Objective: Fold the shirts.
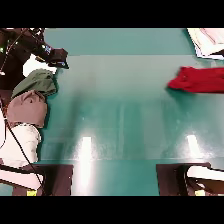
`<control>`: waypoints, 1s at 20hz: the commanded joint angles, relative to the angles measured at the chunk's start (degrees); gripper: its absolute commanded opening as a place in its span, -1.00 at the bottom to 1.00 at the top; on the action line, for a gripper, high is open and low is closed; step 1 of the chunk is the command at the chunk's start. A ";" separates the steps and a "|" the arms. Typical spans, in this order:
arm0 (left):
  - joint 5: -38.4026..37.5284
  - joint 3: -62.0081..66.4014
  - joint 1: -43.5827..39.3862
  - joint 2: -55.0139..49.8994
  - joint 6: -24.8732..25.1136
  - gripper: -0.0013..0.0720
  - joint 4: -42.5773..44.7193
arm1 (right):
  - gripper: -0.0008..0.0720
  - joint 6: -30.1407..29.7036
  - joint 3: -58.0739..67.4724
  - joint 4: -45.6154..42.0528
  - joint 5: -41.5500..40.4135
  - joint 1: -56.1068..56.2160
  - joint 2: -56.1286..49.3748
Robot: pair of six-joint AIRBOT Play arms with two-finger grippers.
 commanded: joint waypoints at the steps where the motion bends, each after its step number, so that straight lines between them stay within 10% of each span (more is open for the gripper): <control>1: 1.01 0.00 0.02 -0.02 -0.02 -0.90 -2.14 | -0.95 4.17 -9.53 -4.31 -5.05 -10.47 6.71; 9: 0.87 0.02 0.02 -0.02 0.17 -0.90 -2.23 | -0.93 7.37 -23.12 -13.20 -3.74 -15.39 14.21; 10: 0.85 0.00 0.02 -0.02 0.46 -0.90 -2.21 | -0.72 6.62 -23.02 -17.79 -1.75 -15.39 14.84; 12: 0.87 0.02 0.02 -0.02 0.46 -0.90 -2.19 | 0.64 6.19 -22.84 -29.33 2.54 -15.41 15.74; 15: 1.18 0.02 0.02 -0.02 0.74 -0.90 -2.19 | 0.66 7.89 -21.27 -37.20 6.43 -15.39 17.49; 20: 2.95 0.02 0.02 -0.02 1.49 -0.90 -2.21 | 0.65 8.24 -15.91 -20.44 4.04 -9.40 20.65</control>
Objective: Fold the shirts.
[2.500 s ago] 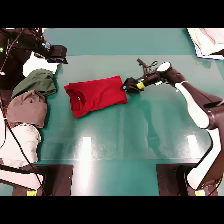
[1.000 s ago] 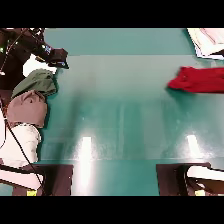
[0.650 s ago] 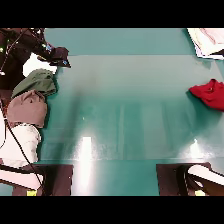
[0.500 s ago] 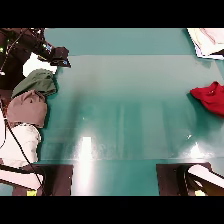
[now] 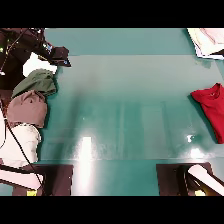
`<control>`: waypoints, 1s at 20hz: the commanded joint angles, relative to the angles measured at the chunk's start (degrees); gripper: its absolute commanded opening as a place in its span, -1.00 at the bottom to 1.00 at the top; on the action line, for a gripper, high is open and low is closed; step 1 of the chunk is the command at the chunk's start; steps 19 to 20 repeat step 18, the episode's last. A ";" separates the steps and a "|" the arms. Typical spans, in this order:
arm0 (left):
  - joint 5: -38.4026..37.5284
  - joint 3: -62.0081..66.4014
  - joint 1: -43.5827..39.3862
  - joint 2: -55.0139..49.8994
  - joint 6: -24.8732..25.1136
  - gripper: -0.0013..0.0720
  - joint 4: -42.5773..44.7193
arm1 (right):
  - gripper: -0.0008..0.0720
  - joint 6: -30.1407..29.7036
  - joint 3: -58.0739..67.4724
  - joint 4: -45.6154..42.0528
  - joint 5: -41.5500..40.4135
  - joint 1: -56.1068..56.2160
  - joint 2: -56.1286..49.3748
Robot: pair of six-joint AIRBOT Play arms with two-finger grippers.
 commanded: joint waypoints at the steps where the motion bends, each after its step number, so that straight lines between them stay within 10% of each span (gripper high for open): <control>1: 0.85 0.02 0.02 -0.02 0.33 -0.90 0.11 | 0.61 0.44 3.65 10.80 -0.09 6.36 2.27; 6: 2.64 0.02 0.02 -0.02 0.31 -0.90 -0.15 | 0.44 0.37 7.41 14.73 -0.31 26.62 6.08; 9: 4.85 0.02 0.02 -0.02 0.31 -0.90 -0.15 | -0.85 0.31 10.01 14.71 -0.28 38.56 7.17; 10: 5.66 0.02 0.02 -0.02 0.31 -0.90 -0.15 | -0.93 0.31 11.21 14.73 -0.09 42.25 7.02; 20: 8.28 0.02 0.02 -0.02 0.31 -0.90 -0.15 | -0.94 0.33 20.00 14.69 5.86 59.30 0.79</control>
